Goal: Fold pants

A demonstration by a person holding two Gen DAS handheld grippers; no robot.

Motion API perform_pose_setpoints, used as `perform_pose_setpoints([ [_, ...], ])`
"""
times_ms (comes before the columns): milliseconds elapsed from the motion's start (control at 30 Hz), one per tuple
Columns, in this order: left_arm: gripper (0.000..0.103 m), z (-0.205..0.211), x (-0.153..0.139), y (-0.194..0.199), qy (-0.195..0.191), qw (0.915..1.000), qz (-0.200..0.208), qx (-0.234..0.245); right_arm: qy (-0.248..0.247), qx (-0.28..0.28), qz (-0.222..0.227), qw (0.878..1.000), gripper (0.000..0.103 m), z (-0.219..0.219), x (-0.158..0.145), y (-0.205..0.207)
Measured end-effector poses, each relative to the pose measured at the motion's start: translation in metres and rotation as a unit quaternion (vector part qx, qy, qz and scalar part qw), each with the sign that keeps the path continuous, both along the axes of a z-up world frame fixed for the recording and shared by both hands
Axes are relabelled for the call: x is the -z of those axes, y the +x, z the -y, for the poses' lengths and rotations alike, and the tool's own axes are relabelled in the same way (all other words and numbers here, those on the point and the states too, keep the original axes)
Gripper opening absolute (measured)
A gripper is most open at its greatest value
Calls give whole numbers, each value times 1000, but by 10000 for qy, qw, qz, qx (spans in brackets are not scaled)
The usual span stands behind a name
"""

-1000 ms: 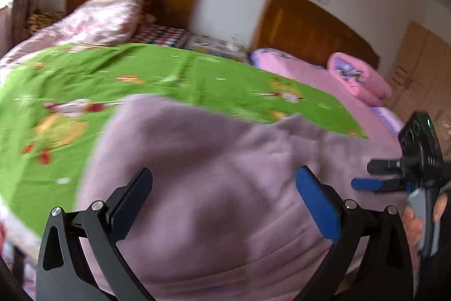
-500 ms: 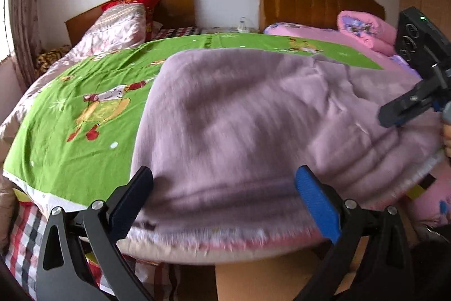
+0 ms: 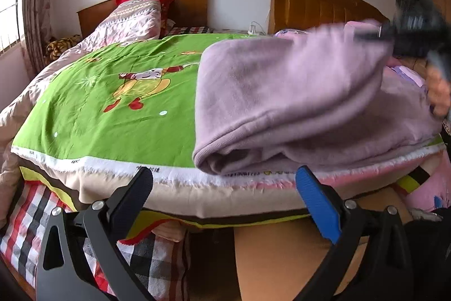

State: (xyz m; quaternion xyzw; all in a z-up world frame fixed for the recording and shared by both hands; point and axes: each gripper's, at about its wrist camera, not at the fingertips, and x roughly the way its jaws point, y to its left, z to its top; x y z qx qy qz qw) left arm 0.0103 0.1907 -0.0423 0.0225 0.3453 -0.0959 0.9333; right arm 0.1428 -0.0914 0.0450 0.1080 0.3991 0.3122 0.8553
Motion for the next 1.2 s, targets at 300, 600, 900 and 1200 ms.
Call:
perform_pose_setpoints([
  [300, 101, 5, -9, 62, -347, 9977, -141, -565, -406, -351, 1092, 9926, 16, -52, -94, 3],
  [600, 102, -6, 12, 58, 272, 9956, -283, -846, -302, 105, 1455, 9888, 12, -20, -112, -5],
  [900, 102, -8, 20, 70, -84, 9956, -414, -837, -87, 1414, -136, 9898, 12, 88, 55, -25],
  [1200, 102, 2, 21, 67, 177, 9944, -499, -915, -161, 1398, -64, 9900, 12, 85, 79, -26],
])
